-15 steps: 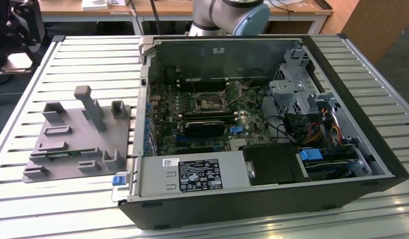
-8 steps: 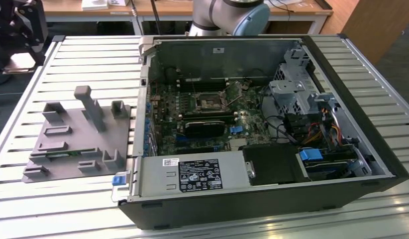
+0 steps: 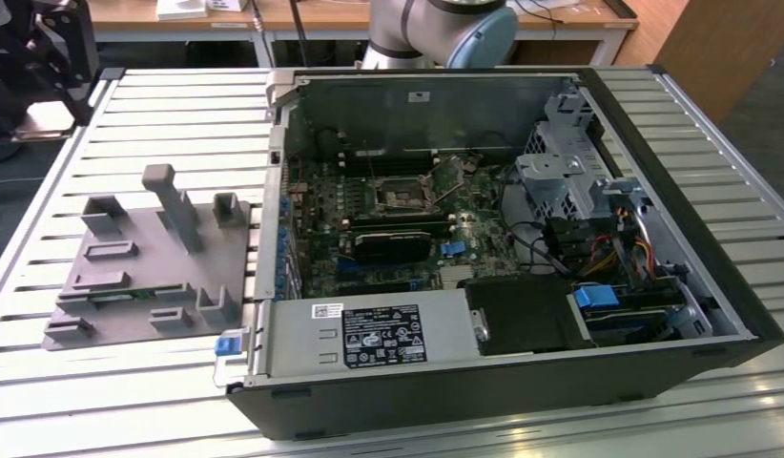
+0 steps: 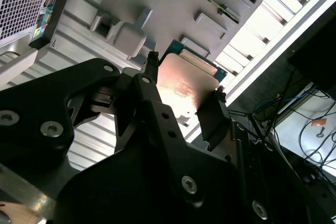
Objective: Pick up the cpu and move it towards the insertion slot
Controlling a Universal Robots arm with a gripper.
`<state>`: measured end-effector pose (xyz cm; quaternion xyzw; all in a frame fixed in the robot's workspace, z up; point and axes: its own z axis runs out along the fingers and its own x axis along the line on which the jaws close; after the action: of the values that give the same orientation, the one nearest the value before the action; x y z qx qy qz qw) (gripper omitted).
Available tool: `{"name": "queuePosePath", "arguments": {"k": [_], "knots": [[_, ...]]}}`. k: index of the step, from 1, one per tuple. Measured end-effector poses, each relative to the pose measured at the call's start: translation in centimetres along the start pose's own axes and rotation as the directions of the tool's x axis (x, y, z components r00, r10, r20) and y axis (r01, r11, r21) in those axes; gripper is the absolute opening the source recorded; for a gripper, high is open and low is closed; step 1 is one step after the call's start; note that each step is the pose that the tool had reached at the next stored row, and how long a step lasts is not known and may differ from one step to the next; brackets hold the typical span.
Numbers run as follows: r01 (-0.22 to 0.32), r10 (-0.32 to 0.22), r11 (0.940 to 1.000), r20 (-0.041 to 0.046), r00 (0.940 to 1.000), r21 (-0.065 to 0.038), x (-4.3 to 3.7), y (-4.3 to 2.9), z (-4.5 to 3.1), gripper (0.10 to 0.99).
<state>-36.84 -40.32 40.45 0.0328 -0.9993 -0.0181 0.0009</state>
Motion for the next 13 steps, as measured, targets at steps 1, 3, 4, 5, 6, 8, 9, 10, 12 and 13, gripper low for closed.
{"name": "queuePosePath", "arguments": {"k": [1, 3, 4, 5, 6, 8, 9, 10, 12, 13], "knots": [[0.000, 0.000, 1.0000, 0.0000, 1.0000, 0.000, -0.07, 0.00, 0.00, 0.549], [0.000, 0.000, 1.0000, 0.0000, 1.0000, 0.000, -0.20, -0.01, 0.00, 0.549], [0.000, 0.000, 1.0000, 0.0000, 1.0000, 0.000, -0.27, -0.02, 0.00, 0.549], [0.000, 0.000, 1.0000, 0.0000, 1.0000, 0.000, -0.33, -0.02, 0.00, 0.549], [0.000, 0.000, 1.0000, 0.0000, 1.0000, 0.000, -0.39, -0.03, 0.00, 0.549], [0.000, 0.000, 1.0000, 0.0000, 1.0000, 0.000, -0.52, -0.03, 0.00, 0.549], [0.000, 0.000, 1.0000, 0.0000, 1.0000, 0.000, -0.59, -0.04, 0.00, 0.549], [0.000, 0.000, 1.0000, -0.0001, 1.0000, 0.000, -0.64, -0.04, -0.01, 0.549], [0.000, 0.000, 1.0000, 0.0000, 1.0000, 0.000, -0.76, -0.05, 0.00, 0.549], [0.000, 0.000, 1.0000, 0.0000, 1.0000, 0.000, -0.82, -0.06, 0.00, 0.549]]}}
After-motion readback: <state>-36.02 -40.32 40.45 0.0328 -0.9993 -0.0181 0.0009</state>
